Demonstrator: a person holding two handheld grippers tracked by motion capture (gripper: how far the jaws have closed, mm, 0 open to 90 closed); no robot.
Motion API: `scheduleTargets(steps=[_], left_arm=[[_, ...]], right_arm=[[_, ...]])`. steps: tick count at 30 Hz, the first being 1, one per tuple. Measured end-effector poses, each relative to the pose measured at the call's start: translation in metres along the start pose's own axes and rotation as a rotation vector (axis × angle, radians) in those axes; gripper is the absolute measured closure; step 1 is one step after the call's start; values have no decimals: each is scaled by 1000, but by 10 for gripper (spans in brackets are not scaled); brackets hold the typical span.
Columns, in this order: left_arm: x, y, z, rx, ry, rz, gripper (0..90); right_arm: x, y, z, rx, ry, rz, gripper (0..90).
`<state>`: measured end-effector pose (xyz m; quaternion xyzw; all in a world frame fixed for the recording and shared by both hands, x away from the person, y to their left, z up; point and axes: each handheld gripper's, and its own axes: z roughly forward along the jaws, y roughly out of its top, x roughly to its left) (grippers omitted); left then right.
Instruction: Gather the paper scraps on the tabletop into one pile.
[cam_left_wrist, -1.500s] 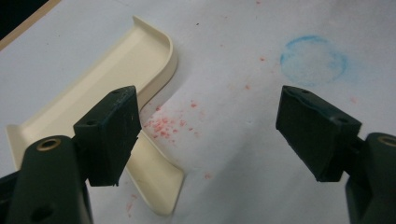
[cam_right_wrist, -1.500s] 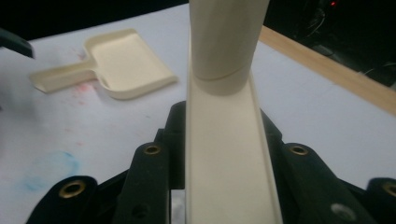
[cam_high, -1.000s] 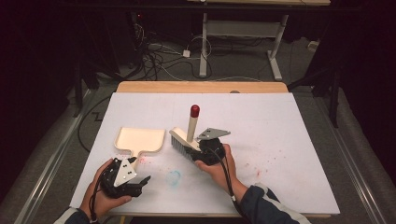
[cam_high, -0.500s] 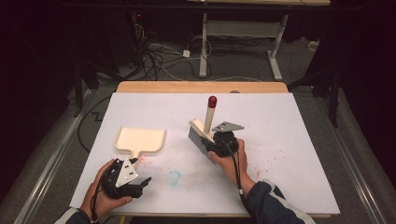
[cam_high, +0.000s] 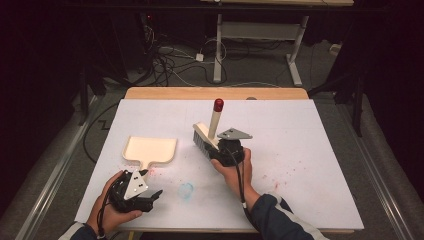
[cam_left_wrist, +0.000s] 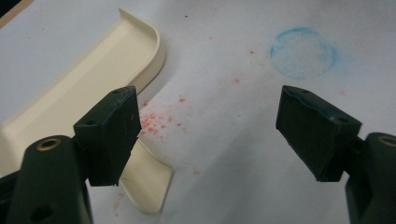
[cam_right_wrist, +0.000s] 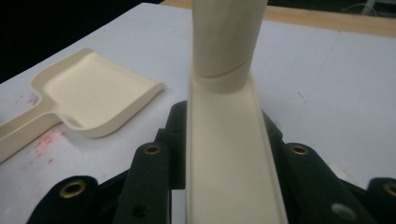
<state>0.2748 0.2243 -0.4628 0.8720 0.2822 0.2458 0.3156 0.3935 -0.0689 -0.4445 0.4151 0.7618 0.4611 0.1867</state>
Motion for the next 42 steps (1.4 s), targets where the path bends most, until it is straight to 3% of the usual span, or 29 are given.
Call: scheduleTargets(steps=[3,4,6,12,16,20,23,26,34,37,41,42], left_arm=[[-1,0,0,9,-4,8,212],[-1,0,0,9,-4,8,212],[0,-1,0,9,-8,5,212],[-2,1,2,14,-25,6,211],[-5,2,4,22,-31,20,195],[-5,3,4,21,-27,24,195],[-4,3,3,10,-20,17,190],[-4,2,3,12,-20,13,190],[-4,2,2,14,-14,25,190],[-4,2,1,13,-11,25,189],[-4,1,0,9,-11,19,190],[-4,1,0,9,-11,20,190]], right_arm=[[-3,-7,14,15,-32,56,674],[-5,-7,14,9,-65,58,674],[-13,-7,13,17,-78,90,673],[-35,-12,-4,40,-133,120,672],[-41,-14,-20,44,-136,126,673],[-40,-8,-32,20,-88,103,674],[-38,0,-45,-16,-67,50,674],[-38,7,-60,-48,-60,21,673],[-51,8,-87,-71,-53,-17,673],[-62,2,-99,-63,-88,-27,673],[-71,-5,-102,-55,-139,-39,673],[-76,-10,-102,-48,-184,-45,672]])
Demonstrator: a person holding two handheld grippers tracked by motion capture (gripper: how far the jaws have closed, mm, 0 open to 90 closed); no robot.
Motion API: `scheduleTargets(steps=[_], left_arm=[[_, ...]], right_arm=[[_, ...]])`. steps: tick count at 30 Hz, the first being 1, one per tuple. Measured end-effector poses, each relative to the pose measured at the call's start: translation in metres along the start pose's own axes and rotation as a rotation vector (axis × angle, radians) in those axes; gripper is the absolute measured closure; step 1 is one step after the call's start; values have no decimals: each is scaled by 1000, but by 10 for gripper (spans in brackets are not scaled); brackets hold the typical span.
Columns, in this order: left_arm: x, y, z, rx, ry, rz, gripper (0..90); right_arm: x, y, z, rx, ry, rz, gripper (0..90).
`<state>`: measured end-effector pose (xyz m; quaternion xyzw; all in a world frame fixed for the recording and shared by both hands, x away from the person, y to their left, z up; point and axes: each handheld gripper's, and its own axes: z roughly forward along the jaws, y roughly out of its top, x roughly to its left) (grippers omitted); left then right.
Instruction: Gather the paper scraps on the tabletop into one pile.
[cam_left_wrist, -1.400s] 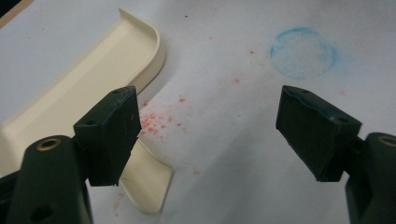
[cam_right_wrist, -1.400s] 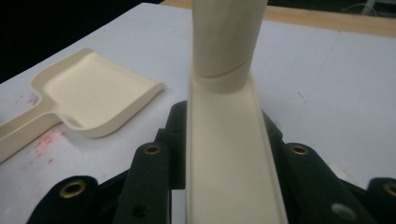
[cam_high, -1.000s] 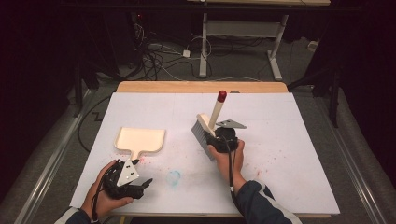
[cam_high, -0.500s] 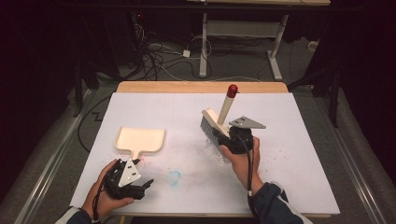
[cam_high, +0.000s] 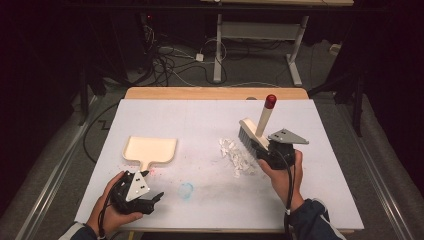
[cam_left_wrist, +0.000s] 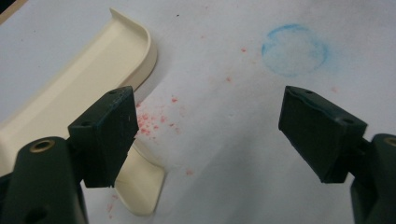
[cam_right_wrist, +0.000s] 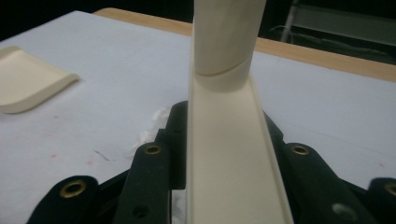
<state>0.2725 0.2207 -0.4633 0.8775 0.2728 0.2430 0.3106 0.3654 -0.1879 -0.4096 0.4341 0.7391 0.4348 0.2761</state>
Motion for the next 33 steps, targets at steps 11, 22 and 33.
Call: scheduleTargets(steps=[11,22,33], left_arm=[[-2,0,1,4,6,4,190],[0,3,6,14,2,7,189],[2,3,8,10,7,-3,190]], right_arm=[[-7,-25,24,45,-178,25,673],[28,-19,51,16,-166,29,673],[24,-13,48,-44,-123,32,671]])
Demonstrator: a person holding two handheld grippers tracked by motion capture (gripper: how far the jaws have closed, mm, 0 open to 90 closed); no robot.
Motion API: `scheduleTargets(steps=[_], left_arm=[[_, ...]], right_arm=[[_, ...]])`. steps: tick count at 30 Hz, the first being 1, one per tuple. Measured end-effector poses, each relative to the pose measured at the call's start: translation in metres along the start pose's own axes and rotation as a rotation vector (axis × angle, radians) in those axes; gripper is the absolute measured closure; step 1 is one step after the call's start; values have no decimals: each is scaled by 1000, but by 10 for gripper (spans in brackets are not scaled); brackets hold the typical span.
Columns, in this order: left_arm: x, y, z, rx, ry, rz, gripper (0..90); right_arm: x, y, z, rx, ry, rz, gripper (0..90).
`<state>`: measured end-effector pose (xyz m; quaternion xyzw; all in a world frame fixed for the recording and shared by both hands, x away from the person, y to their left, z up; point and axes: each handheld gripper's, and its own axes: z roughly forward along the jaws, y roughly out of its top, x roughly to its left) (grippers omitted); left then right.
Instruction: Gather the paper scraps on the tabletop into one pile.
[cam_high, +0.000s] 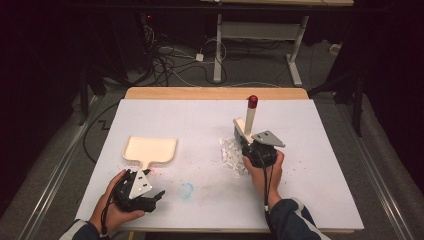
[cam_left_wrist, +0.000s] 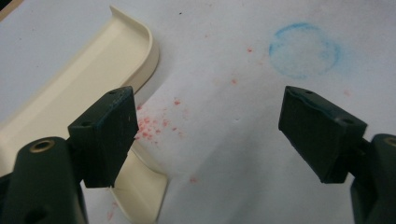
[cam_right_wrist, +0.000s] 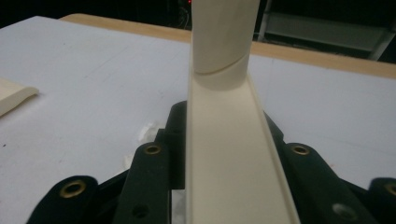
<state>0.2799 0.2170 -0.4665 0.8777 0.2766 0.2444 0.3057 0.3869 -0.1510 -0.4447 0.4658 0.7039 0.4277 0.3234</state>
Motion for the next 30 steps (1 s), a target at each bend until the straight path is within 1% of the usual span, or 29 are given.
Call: scheduleTargets(steps=[1,3,4,5,7,9,10,11,13,14,17,18,19,20,21,22,23,24,25,27,28,30], left_arm=[[1,0,0,4,2,5,190],[1,1,0,2,1,6,190],[1,1,-1,2,3,7,190],[1,1,-1,4,3,5,189],[1,1,-1,3,5,4,190],[1,0,-1,3,6,1,190],[1,0,-1,2,7,1,189],[1,0,-1,3,7,2,190],[1,0,0,5,7,4,190],[2,0,0,4,7,5,190],[3,0,-1,6,11,0,190],[4,0,-1,4,9,-4,190],[4,0,-1,5,5,-5,189],[3,0,0,9,-1,-2,190],[3,0,0,9,-1,-2,190],[3,0,0,10,-2,1,190],[2,0,1,9,-4,-1,190],[2,0,1,9,-6,2,190],[1,1,1,10,-8,6,190],[0,0,0,11,-8,8,190],[1,0,0,11,-10,7,190],[1,0,1,9,-15,-2,190]], right_arm=[[-4,4,-5,-18,4,-7,670],[-10,7,-10,-28,38,-16,670],[-12,9,-13,-38,57,-22,670],[-15,11,-16,-53,89,-32,670],[-20,14,-25,-65,112,-67,670],[-26,17,-34,-83,196,-88,671],[-28,18,-39,-85,229,-94,671],[-30,19,-43,-93,261,-120,671],[-31,21,-53,-82,267,-158,672],[-33,20,-57,-84,294,-173,671],[-35,15,-67,-92,454,-220,672],[-35,15,-67,-92,454,-220,672],[-32,10,-72,-61,526,-269,671],[-31,6,-73,-45,580,-282,671],[-31,6,-73,-45,580,-282,671],[-28,-2,-71,-26,673,-298,672],[-27,-6,-68,-19,720,-309,672],[-25,-10,-65,-7,754,-324,673],[-23,-14,-61,11,765,-331,673],[-19,-20,-50,33,810,-357,673],[-19,-20,-50,33,810,-357,673],[-18,-26,-39,57,832,-378,673]])
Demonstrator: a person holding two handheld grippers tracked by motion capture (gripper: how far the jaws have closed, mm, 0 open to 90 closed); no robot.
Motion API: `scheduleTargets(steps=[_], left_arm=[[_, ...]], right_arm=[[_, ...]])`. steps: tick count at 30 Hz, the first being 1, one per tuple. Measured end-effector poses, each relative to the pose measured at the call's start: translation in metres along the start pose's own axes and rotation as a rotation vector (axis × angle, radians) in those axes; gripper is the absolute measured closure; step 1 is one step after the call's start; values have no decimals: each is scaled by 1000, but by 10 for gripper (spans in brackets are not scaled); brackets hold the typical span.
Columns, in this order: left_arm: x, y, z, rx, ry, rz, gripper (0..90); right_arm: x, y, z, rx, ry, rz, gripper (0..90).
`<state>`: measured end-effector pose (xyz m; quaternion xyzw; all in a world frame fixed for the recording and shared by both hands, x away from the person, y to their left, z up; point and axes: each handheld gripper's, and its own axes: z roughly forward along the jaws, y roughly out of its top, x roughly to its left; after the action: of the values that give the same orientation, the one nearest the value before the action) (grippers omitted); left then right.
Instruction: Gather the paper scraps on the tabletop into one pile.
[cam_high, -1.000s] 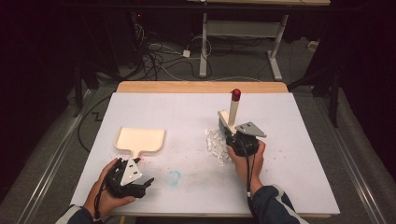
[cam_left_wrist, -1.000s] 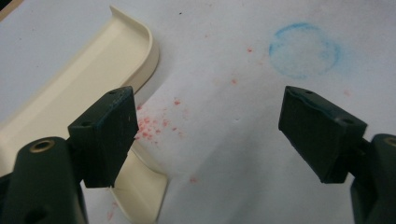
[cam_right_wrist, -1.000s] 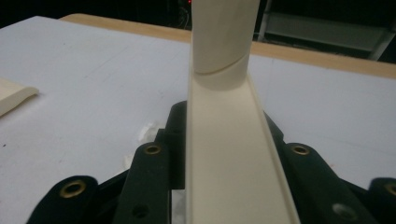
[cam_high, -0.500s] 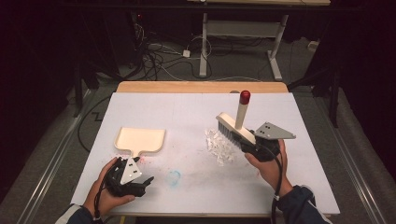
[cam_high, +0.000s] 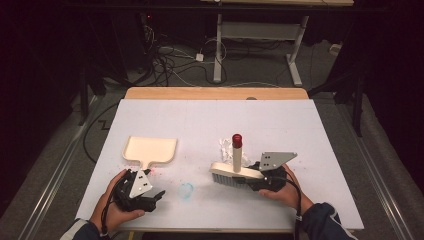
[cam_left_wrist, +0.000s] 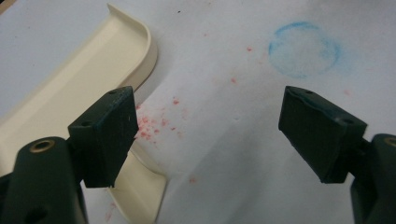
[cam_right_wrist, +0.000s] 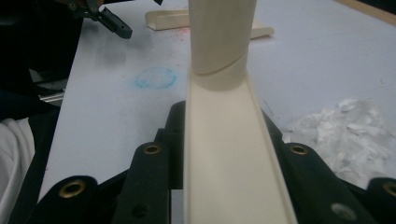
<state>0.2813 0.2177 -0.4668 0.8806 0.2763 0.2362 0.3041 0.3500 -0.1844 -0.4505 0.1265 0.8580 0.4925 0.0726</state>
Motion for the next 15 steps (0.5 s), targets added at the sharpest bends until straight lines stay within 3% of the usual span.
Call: scheduleTargets(steps=[3,6,7,15], left_arm=[[1,0,1,4,-7,4,190],[0,0,3,7,-14,7,190],[-1,0,4,7,-16,8,190],[-3,2,9,15,-28,20,190]], right_arm=[[-15,-2,9,-10,21,0,674],[-22,0,12,2,6,-27,674],[-29,3,16,8,2,-30,673],[-52,16,34,29,2,-45,672]])
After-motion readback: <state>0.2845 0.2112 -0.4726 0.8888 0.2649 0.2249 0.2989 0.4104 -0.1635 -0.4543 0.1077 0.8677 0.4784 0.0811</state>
